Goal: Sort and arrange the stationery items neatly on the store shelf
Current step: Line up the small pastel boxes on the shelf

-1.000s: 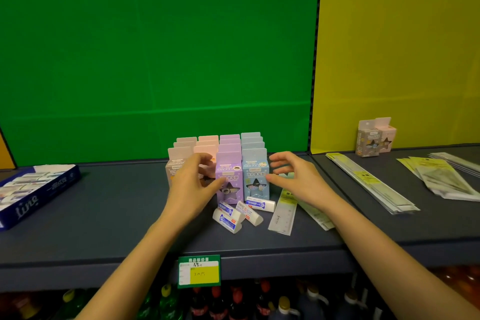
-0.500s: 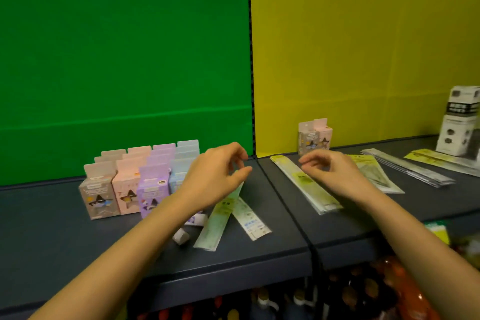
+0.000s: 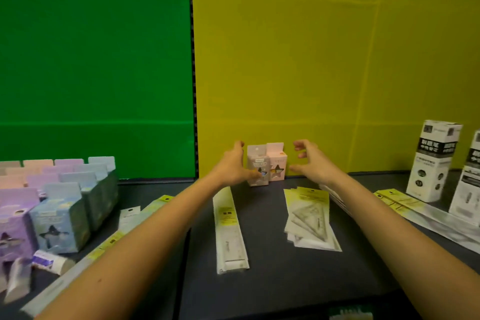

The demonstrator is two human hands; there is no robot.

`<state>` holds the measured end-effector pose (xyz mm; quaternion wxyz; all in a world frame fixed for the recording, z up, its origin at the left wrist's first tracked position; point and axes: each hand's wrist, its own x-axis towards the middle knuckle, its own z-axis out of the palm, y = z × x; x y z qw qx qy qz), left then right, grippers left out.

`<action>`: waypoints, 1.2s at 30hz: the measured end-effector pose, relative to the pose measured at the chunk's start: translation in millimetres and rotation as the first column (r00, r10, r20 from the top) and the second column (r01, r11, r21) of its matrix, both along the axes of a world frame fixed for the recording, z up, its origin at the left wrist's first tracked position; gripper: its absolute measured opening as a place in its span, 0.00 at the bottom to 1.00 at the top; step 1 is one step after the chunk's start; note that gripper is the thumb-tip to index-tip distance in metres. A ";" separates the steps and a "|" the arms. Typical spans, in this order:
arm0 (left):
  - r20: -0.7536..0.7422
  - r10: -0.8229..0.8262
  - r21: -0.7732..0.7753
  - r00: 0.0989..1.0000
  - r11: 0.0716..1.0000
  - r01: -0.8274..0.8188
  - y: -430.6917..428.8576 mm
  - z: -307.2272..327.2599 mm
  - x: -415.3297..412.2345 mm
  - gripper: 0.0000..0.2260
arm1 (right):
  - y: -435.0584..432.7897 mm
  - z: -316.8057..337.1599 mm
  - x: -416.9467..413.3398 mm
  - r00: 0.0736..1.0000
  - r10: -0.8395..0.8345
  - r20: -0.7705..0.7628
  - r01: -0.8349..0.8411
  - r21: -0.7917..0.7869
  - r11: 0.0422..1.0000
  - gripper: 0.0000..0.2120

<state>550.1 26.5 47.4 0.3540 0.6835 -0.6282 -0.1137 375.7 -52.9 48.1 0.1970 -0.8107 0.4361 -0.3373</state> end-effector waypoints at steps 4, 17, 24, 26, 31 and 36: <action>-0.127 0.086 -0.021 0.988 0.996 -0.090 -30.8 -7.3 -5.4 0.44 | -32.4 -2.8 8.3 0.997 0.041 -0.071 -0.042 -0.009 0.999 0.35; -0.334 0.128 0.065 0.934 0.992 -0.112 -60.3 -25.4 -5.2 0.24 | -73.6 -15.8 21.0 0.978 0.073 -0.193 -0.093 -0.096 0.991 0.29; -0.265 0.040 -0.005 0.963 0.999 -0.043 -28.8 -14.8 3.2 0.24 | -46.5 -4.2 7.4 0.990 0.137 -0.043 -0.139 -0.062 0.988 0.21; -0.240 0.017 -0.052 0.971 0.998 -0.031 -9.7 -4.8 10.3 0.23 | -29.3 8.1 2.1 0.987 0.148 0.059 -0.144 -0.068 0.987 0.20; -0.251 -0.032 -0.118 0.967 0.993 0.002 65.7 18.9 30.9 0.20 | 32.3 29.6 -6.8 0.951 0.233 0.205 -0.232 -0.030 0.972 0.16; -0.283 -0.064 -0.146 0.957 0.989 0.023 167.5 19.3 56.6 0.11 | 109.8 26.8 4.4 0.893 0.341 0.293 -0.367 0.036 0.930 0.12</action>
